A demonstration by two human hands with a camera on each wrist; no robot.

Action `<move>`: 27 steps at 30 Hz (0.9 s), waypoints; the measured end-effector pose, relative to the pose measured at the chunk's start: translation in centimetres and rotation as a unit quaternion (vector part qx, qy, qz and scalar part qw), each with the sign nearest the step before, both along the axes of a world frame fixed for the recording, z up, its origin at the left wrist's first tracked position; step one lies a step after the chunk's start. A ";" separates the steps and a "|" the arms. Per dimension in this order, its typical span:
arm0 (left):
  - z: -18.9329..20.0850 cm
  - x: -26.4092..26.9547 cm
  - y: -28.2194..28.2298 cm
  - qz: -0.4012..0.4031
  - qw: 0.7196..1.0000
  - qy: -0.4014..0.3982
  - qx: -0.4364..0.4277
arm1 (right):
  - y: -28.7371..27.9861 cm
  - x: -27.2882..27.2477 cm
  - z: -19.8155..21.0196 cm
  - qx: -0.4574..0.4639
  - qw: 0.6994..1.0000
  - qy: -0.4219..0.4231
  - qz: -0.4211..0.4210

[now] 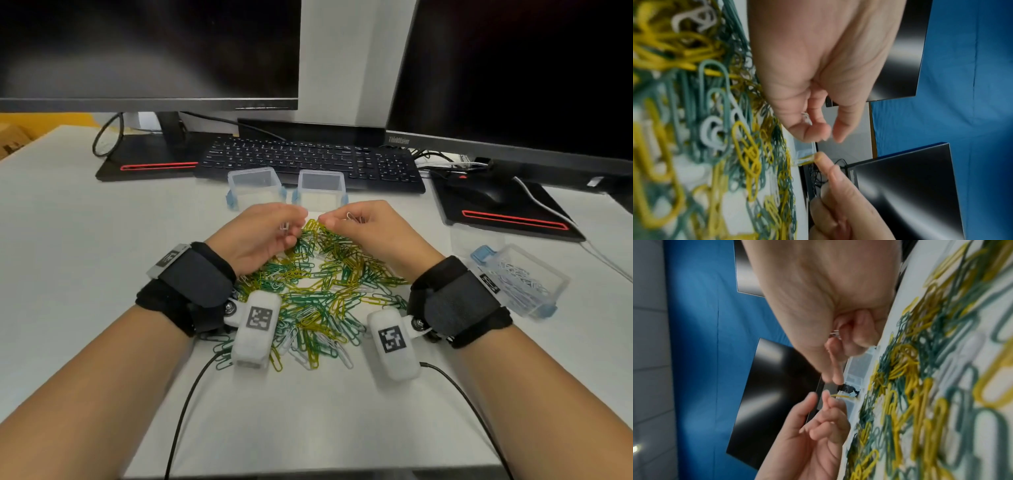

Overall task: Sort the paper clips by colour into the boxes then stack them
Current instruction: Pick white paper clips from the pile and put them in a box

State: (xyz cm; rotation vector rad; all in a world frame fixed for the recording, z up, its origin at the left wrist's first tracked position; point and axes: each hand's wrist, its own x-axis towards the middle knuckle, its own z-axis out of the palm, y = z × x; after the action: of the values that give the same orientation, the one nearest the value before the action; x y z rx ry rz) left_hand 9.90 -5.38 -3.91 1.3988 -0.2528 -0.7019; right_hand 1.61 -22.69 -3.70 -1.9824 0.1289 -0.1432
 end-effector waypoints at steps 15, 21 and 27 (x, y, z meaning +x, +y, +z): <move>-0.1 1.4 0.9 0.038 0.984 0.135 -0.108 | 1.0 0.3 0.1 -0.231 0.970 0.058 0.054; -0.1 2.2 1.9 0.028 0.976 0.178 -0.119 | 2.3 1.2 0.4 0.305 0.937 0.132 0.104; -0.3 2.7 2.6 0.012 0.971 0.209 -0.117 | 5.1 0.9 0.4 -0.096 0.980 0.067 0.164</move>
State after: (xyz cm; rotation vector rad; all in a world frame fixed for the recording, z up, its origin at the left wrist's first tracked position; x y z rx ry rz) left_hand 12.62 -2.78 -4.18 1.0006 0.0151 -0.8965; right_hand 2.48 -17.61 -3.28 -2.1747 -0.1303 0.1997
